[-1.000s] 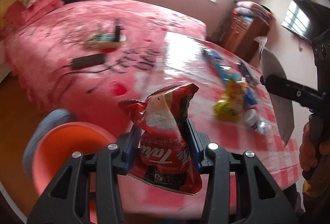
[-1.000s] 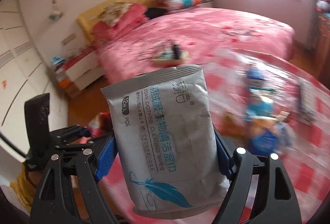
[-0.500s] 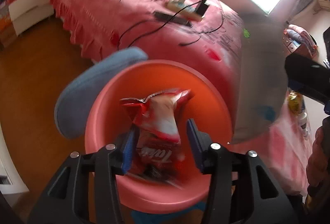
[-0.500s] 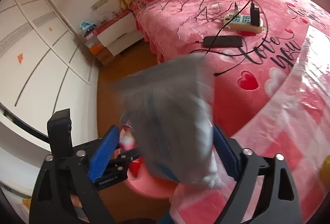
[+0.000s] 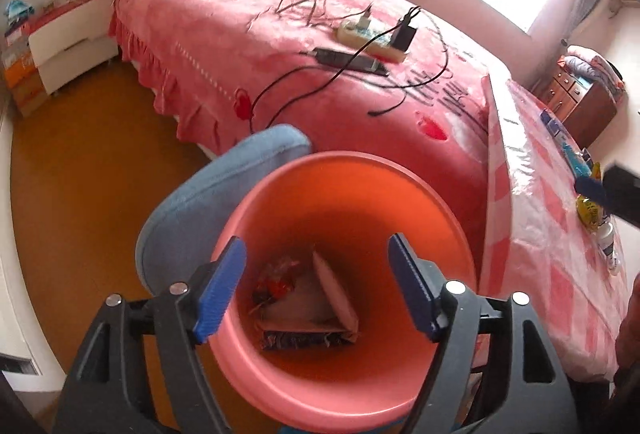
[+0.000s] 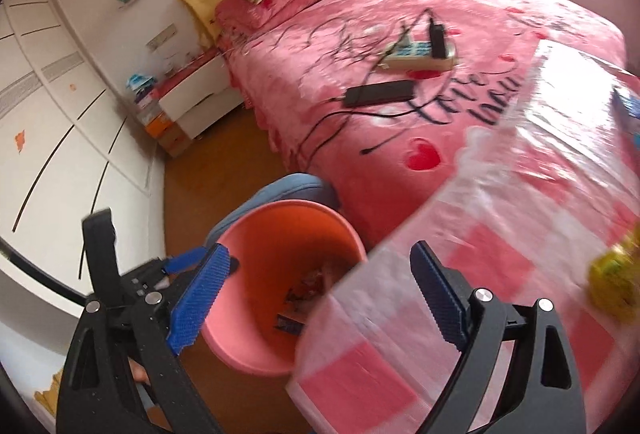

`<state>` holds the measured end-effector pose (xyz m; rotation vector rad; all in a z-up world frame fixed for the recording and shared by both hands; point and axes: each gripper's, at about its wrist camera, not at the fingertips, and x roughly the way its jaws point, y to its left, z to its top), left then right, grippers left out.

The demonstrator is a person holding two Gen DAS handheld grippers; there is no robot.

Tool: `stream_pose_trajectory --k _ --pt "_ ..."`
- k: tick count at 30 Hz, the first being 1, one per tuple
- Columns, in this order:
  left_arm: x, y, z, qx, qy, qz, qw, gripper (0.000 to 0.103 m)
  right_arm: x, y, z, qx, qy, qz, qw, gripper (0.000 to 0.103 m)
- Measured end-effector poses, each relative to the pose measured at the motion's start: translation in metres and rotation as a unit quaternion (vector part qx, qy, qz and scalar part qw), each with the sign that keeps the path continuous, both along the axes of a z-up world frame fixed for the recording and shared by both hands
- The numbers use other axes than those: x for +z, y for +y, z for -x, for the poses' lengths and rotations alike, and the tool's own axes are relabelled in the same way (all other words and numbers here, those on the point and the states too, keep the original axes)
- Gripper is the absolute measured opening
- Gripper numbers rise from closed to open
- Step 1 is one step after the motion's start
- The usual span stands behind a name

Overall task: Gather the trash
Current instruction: 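Return both tools to the bed toward the remaining trash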

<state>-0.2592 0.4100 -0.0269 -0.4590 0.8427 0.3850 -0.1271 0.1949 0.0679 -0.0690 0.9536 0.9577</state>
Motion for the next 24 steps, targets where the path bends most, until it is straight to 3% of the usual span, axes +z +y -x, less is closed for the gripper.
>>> stream_pose_trajectory --k 12,24 --pt "0.046 -0.047 -0.018 -0.034 -0.037 -0.028 0.9983 0.082 0.001 -0.073 0.015 -0.022 -0.029 -0.007 0.999 0.091" --pt "0.074 -0.113 -0.041 -0.084 -0.031 -0.06 0.9942 0.084 0.002 -0.141 0.011 -0.068 -0.027 -0.032 0.997 0.091"
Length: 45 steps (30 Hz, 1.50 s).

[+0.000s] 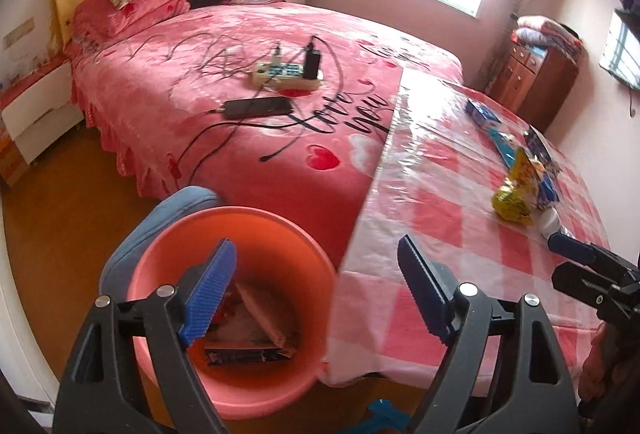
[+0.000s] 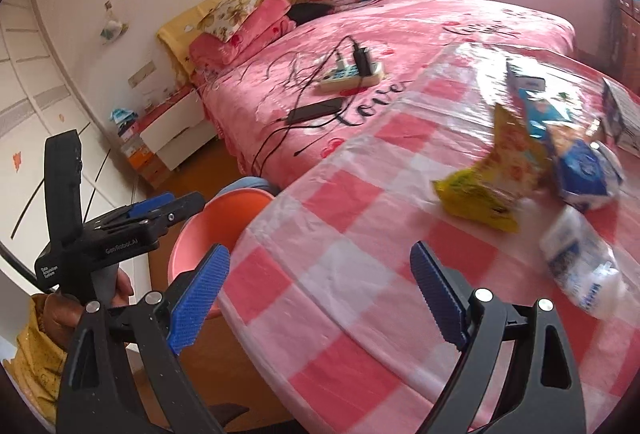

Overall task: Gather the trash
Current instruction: 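Return both tools to the bed toward the remaining trash, then grasp the yellow snack bag with the left tool while the right tool grasps the white milk carton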

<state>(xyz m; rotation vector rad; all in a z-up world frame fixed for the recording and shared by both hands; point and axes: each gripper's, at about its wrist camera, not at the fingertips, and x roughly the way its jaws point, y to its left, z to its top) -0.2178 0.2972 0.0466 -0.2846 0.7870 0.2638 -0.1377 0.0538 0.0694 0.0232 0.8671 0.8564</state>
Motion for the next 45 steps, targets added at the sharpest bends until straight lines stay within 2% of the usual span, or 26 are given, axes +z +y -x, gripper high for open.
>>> stream_pose_trajectory --k 11,25,31,37,45 --pt "0.009 -0.068 -0.041 -0.075 0.007 -0.012 0.9971 0.084 -0.005 -0.085 -0.011 -0.083 0.006 -0.012 0.996 0.091" --pt "0.008 -0.15 -0.097 -0.177 0.014 -0.027 0.9838 0.084 -0.025 -0.167 -0.043 -0.169 0.033 -0.012 0.985 0.091" --pt "0.002 -0.172 -0.122 -0.21 0.018 -0.023 0.9774 0.084 -0.015 -0.202 -0.085 -0.219 0.044 -0.019 0.975 0.091" --pt "-0.008 -0.19 -0.149 -0.241 0.026 -0.033 0.9696 0.084 -0.003 -0.229 -0.146 -0.261 0.061 -0.044 0.962 0.091" --pt "-0.019 -0.195 -0.18 -0.26 0.034 -0.023 0.9648 0.084 -0.007 -0.231 -0.207 -0.281 0.059 -0.03 0.957 0.091"
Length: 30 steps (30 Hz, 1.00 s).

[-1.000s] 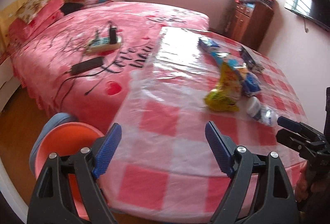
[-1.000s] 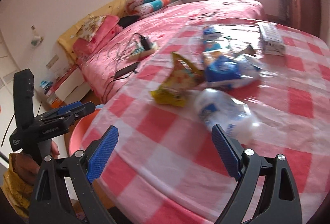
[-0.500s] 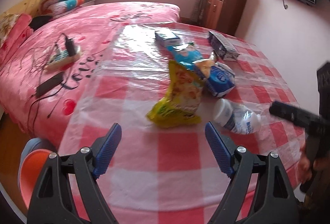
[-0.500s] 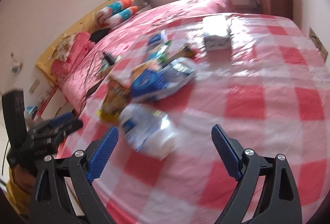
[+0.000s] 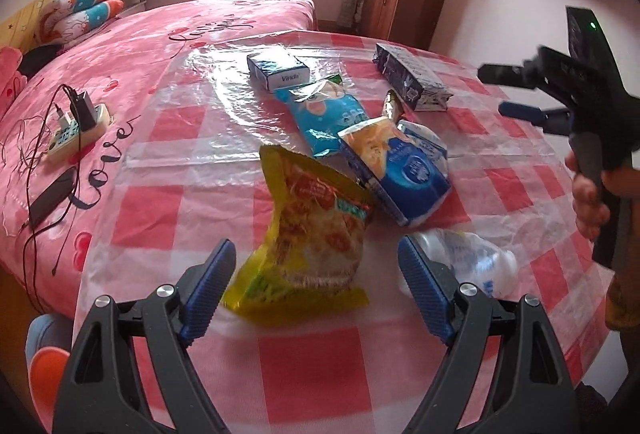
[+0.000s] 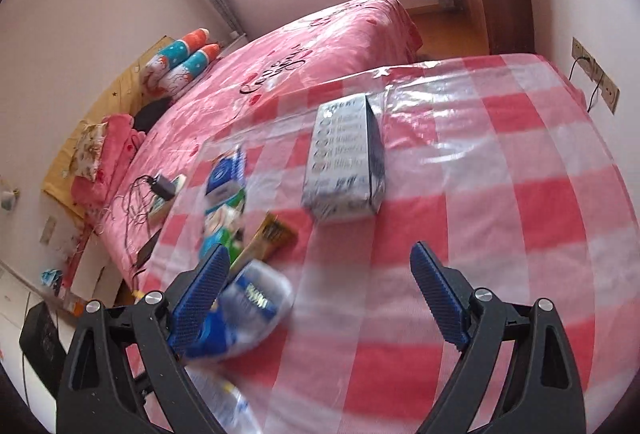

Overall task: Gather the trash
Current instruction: 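Grasp the yellow snack bag with the left tool while the right tool grasps the white milk carton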

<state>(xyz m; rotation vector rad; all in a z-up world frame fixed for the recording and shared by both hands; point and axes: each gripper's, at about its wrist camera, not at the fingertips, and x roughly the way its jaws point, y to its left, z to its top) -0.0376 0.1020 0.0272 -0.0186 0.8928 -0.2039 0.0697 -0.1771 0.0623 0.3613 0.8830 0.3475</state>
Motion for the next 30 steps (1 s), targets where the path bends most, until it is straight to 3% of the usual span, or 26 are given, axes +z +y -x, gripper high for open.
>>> stream_pose_trajectory --k 7,11,20,26,30 --pt "-0.009 0.004 -0.016 0.005 0.009 0.022 0.9997 0.083 -0.022 0.005 -0.046 -0.007 0.016 0.008 1.0 0.091" --pt "-0.014 0.007 -0.021 0.014 0.018 0.042 0.9989 0.072 -0.033 0.013 -0.064 -0.008 0.024 0.023 0.999 0.091" --pt "-0.017 0.006 -0.021 0.025 0.017 0.057 0.9979 0.061 -0.039 0.023 -0.084 -0.008 0.02 0.043 0.999 0.09" --pt "-0.018 0.008 -0.019 0.035 0.013 0.061 0.9975 0.055 -0.04 0.036 -0.086 -0.003 0.008 0.097 0.995 0.07" --pt "-0.017 0.01 -0.019 0.041 0.012 0.068 0.9968 0.053 -0.04 0.036 -0.082 -0.007 0.004 0.105 0.994 0.069"
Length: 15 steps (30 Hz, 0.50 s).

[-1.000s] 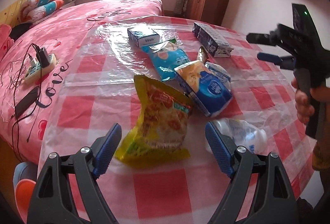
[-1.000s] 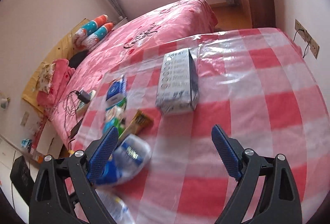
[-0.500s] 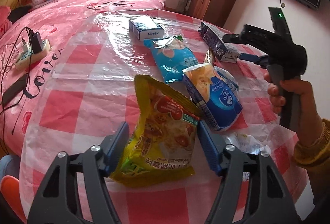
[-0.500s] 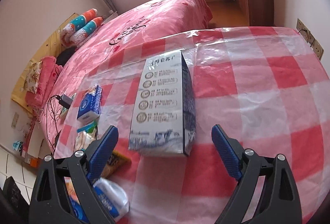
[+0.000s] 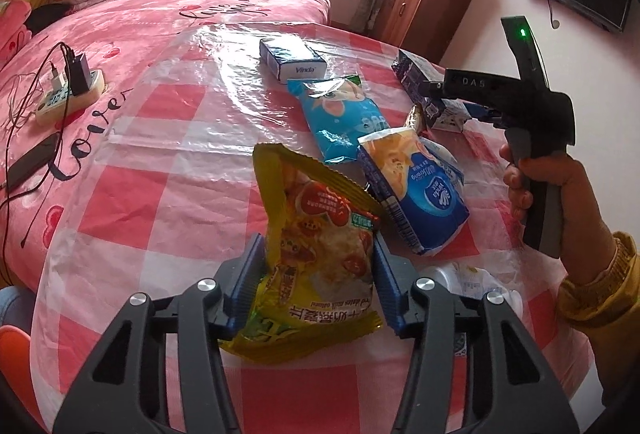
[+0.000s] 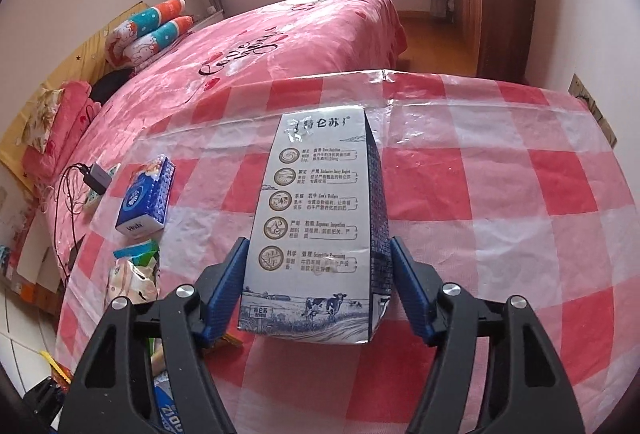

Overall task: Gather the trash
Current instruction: 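Grasp the yellow snack bag with the left tool while the right tool grasps the white milk carton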

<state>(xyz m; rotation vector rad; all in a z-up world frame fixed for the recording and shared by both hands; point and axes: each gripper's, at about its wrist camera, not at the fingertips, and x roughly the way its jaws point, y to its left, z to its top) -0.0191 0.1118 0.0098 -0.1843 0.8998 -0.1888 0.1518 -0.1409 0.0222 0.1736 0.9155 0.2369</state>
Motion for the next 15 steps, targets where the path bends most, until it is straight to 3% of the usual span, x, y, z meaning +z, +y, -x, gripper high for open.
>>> stream_pose_trajectory --k 15 --pt "0.009 0.016 0.019 0.013 -0.015 0.027 0.9994 0.047 0.013 -0.021 0.065 -0.007 -0.022 -0.051 0.998 0.068"
